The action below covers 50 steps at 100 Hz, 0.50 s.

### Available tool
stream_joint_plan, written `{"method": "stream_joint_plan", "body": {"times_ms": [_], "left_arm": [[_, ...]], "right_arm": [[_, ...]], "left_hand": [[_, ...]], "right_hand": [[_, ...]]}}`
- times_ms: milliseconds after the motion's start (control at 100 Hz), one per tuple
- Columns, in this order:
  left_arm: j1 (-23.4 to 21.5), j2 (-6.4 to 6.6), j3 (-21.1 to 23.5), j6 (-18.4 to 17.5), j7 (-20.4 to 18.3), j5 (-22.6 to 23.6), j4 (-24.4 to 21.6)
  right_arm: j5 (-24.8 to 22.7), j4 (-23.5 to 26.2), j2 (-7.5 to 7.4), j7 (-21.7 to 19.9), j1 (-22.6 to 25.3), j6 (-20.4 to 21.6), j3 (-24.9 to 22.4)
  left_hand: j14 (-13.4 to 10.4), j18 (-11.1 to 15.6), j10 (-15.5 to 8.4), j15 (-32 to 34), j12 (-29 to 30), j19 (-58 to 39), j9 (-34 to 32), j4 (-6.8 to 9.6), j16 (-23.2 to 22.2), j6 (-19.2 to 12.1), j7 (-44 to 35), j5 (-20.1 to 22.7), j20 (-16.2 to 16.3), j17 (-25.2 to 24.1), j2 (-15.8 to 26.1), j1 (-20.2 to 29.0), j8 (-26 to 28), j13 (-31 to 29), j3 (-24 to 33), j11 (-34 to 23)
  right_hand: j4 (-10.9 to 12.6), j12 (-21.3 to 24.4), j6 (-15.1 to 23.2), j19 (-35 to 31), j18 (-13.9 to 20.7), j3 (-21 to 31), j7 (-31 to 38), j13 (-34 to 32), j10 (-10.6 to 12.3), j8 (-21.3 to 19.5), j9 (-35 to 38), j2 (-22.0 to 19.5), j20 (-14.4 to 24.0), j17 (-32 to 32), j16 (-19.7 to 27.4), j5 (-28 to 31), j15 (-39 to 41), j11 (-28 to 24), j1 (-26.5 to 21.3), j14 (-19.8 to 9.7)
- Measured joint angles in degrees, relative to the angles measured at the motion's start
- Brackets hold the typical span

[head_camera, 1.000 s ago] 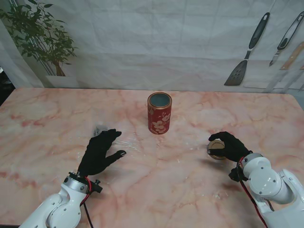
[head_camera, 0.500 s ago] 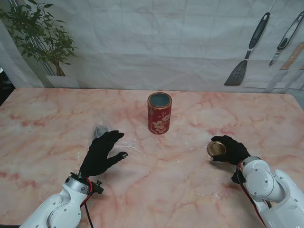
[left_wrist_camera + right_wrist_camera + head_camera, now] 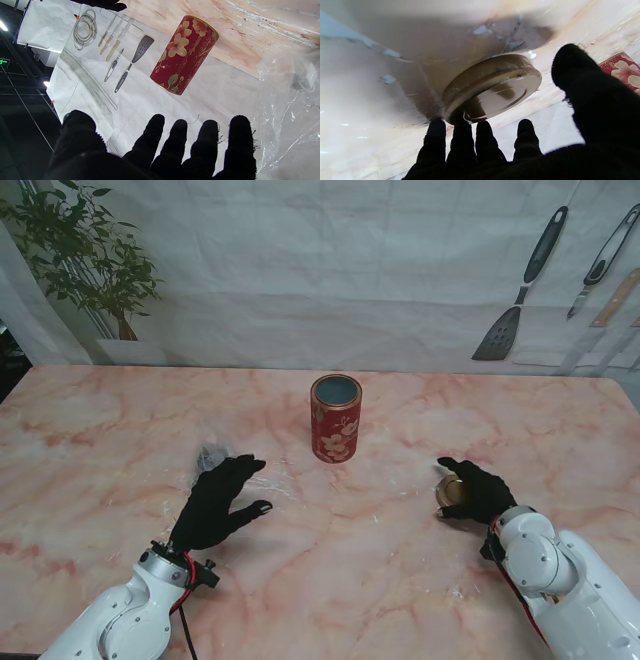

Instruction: Insert tea bags into the tea bag box

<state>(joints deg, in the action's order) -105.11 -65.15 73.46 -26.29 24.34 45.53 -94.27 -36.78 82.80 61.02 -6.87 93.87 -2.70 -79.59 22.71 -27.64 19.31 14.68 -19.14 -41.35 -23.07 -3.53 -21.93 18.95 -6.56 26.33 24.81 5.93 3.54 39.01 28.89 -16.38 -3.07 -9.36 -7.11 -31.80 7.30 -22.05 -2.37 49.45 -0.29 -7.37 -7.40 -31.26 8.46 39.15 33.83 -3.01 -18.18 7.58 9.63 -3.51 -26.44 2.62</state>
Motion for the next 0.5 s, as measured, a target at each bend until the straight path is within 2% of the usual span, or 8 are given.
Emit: {"method": "stream_joint_plan", "body": {"times_ms": [70,150,220,290,350,400,450,500], "left_arm": [[0.04,0.03,0.00,-0.07,-0.21,0.00,0.00],[0.10,0.07,-0.02,-0.12,-0.36,0.02,0.00],[0.17,0.09,-0.06,-0.21,-0.53,0.02,0.00],[0.22,0.10,-0.08,-0.31,-0.69,0.00,0.00],[0.25,0.11,-0.11,-0.35,-0.71,-0.02,0.01],[0.27,0.11,-0.12,-0.38,-0.71,-0.05,0.03],[0.28,0.11,-0.12,-0.44,-0.71,-0.14,0.04],[0.28,0.11,-0.12,-0.52,-0.71,-0.30,0.04]], "right_arm": [[0.02,-0.70,0.04,0.68,-0.66,0.26,0.64],[0.24,-1.56,0.14,1.74,-1.45,0.72,1.38],[0.43,-2.50,0.18,2.58,-2.28,1.16,2.26],[0.26,-2.80,0.18,2.01,-2.93,1.43,2.72],[-0.13,-2.81,0.06,1.05,-3.45,1.58,3.09],[-0.34,-2.77,-0.12,0.08,-3.86,1.70,3.35],[-0.46,-2.50,-0.44,-1.73,-4.27,1.82,3.48],[-0.75,-2.11,-0.89,-3.52,-4.68,1.82,3.70]], "left_hand": [[0.00,0.00,0.00,0.00,0.00,-0.60,0.00,0.00,0.00,0.00,0.00,0.00,0.08,0.27,0.00,0.00,0.00,0.00,0.00,-0.02],[0.00,0.00,0.00,0.00,0.00,-0.63,0.00,0.00,0.00,-0.03,-0.01,0.01,0.50,0.37,0.00,0.00,0.00,-0.67,0.00,-0.03],[0.00,0.00,0.00,0.00,0.00,-0.75,0.00,0.00,0.00,-0.04,-0.02,0.01,0.60,0.47,0.00,0.00,0.00,-0.69,0.00,-0.04],[0.00,-0.01,0.00,0.00,0.00,-1.31,-0.01,0.00,0.00,-0.25,-0.02,0.01,0.63,0.58,-0.01,0.00,0.00,-0.70,0.00,-0.05],[0.00,-0.01,0.00,0.00,0.00,-1.34,-0.01,0.00,0.00,-0.60,-0.03,0.01,0.64,0.59,-0.01,0.00,0.01,-0.71,0.00,-0.07],[0.00,-0.02,0.00,0.00,0.00,-1.37,-0.01,0.00,0.00,-0.60,-0.03,0.01,0.71,0.63,-0.01,0.00,0.01,-0.72,0.00,-0.07],[0.00,-0.03,0.00,0.00,0.00,-1.95,-0.01,0.00,0.00,-0.60,-0.03,0.01,0.73,0.89,-0.01,0.00,0.01,-0.72,0.00,-0.07],[0.00,-0.05,0.00,0.00,0.00,-2.04,-0.01,0.00,0.00,-0.60,-0.03,0.01,0.75,1.06,-0.01,0.00,0.01,-0.72,0.00,-0.07]], "right_hand": [[0.00,1.37,0.06,0.65,-0.54,0.71,-0.61,0.00,0.00,1.41,0.00,0.00,-0.07,1.10,0.00,0.02,1.36,0.06,-0.01,0.00],[0.00,1.40,0.09,0.64,-0.80,1.27,-0.62,0.00,0.00,3.24,0.00,2.07,-0.62,2.53,-0.30,0.04,4.05,0.06,-0.05,0.62],[0.00,1.40,0.52,0.54,-0.98,1.93,-0.66,-0.06,0.00,4.64,0.00,2.08,-0.72,2.66,-0.83,0.16,6.10,0.06,-0.12,0.68],[0.00,1.40,0.65,-0.19,-1.35,2.85,-1.28,-1.18,0.00,7.86,0.00,2.51,-3.20,2.66,-0.89,0.81,7.70,0.06,-0.23,0.82],[0.00,1.40,0.67,-1.28,-2.06,4.06,-1.30,-1.40,-0.07,12.14,0.00,2.81,-5.29,2.71,-0.89,1.11,8.26,0.06,-1.13,2.00],[0.00,1.39,0.69,-2.09,-2.21,4.99,-1.32,-1.39,-0.28,18.30,0.00,2.81,-7.95,2.78,-0.84,1.15,8.43,0.07,-2.40,2.70],[0.00,1.39,0.73,-2.59,-2.21,5.47,-1.42,-1.30,-0.30,21.06,0.00,2.81,-9.16,2.78,-0.72,1.73,7.98,0.07,-3.04,3.32],[0.00,1.39,0.75,-3.38,-2.45,6.67,-1.90,-1.21,-0.34,26.81,0.00,2.86,-11.00,3.04,-0.39,1.73,7.37,0.07,-3.66,4.01]]}}
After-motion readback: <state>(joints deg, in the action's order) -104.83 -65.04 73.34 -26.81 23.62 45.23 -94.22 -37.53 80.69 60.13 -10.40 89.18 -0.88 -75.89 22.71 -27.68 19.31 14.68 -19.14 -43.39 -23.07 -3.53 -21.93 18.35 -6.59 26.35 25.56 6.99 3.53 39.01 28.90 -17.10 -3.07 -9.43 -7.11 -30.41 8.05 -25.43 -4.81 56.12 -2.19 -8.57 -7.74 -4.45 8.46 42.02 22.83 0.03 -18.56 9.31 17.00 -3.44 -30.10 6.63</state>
